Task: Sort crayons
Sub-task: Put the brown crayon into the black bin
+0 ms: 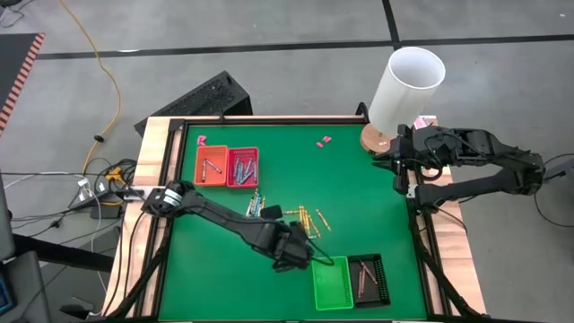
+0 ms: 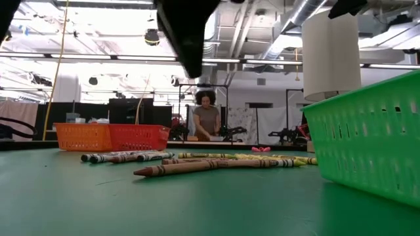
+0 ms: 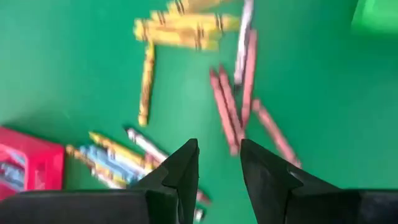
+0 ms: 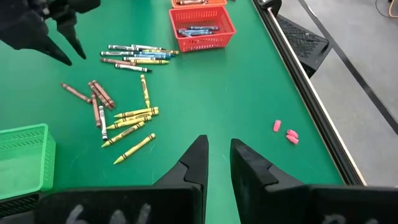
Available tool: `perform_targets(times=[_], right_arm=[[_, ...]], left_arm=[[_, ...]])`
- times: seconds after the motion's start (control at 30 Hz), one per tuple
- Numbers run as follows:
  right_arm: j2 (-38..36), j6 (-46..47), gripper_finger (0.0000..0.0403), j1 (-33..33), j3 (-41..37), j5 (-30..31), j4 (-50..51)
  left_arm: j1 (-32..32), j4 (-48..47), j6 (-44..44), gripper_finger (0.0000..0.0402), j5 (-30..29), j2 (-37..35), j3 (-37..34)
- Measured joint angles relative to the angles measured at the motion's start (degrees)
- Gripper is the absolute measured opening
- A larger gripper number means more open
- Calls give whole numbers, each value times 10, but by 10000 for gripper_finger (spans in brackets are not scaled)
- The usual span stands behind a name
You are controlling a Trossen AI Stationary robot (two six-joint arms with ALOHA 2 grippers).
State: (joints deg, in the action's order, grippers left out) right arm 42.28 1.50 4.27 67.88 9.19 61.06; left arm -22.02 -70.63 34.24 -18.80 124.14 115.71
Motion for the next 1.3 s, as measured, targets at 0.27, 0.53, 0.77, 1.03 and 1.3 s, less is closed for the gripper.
perform_targets(times=[0.27,0.53,0.77,1.03,1.3], right_arm=[[0,-2,68,0,0,0,3],[0,-15,68,0,0,-1,20],[0,-15,68,0,0,-1,21],[0,-15,68,0,0,0,19],[0,-11,68,0,0,0,15]], left_arm=[[-8,13,-15,109,39,-8,-61],[3,266,98,109,85,-143,-332],[3,541,159,109,35,-278,-524],[3,621,128,109,-72,-243,-542],[4,657,125,109,-90,-170,-543]])
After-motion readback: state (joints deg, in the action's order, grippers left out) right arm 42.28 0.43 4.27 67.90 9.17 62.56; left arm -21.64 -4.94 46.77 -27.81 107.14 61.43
